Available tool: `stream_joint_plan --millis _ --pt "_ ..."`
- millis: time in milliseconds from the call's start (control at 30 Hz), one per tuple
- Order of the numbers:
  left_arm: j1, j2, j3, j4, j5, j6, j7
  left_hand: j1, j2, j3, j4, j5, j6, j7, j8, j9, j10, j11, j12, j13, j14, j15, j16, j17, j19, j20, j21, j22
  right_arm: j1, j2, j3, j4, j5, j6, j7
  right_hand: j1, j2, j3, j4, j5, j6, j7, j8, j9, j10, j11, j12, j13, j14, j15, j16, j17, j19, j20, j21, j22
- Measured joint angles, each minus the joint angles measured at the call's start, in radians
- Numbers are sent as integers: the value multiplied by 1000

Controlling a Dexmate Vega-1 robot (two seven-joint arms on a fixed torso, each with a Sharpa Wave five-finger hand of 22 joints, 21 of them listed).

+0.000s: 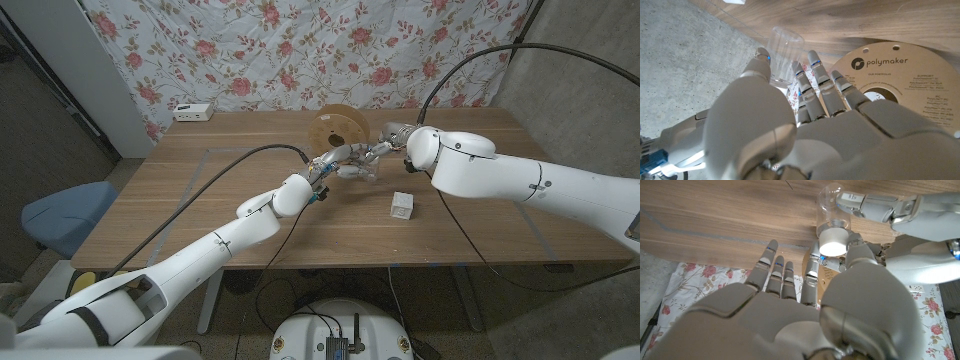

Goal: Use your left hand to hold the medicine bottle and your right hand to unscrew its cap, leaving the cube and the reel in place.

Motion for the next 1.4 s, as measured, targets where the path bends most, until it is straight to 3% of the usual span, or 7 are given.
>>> stream_joint_plan --millis 400,767,1100,1400 --pt "6 2 1 -13 1 11 2 -11 0 2 2 0 0 0 0 0 0 0 -1 5 0 0 0 0 0 0 0 0 -29 -1 19 -9 -14 6 -19 53 0 33 -13 -3 38 -17 41 17 36 -25 0 0 29 -29 8 0 14 -14 0 0" --pt "8 5 0 -16 1 13 4 -11 0 3 3 0 0 0 0 0 3 4 1 5 0 0 0 0 0 0 0 0 -61 -1 57 -11 -7 30 -25 103 14 66 -17 -2 25 -30 40 18 32 -29 0 0 29 -29 8 4 16 -16 0 0" --pt "9 6 -1 -15 1 10 4 -13 -3 7 -1 0 0 0 0 0 3 4 1 5 0 0 0 0 0 0 0 0 -94 -8 108 -6 10 61 -19 137 27 80 -14 0 7 -48 36 10 21 -40 -7 0 28 -28 8 5 16 -16 0 0" --pt "9 7 -3 -12 1 6 5 -13 -3 8 -1 0 0 0 0 0 3 4 1 4 0 0 0 0 0 0 0 0 -120 -11 146 -1 28 108 4 178 43 103 -16 9 -15 -51 16 1 19 -52 -7 0 24 -32 3 5 7 -25 0 0"
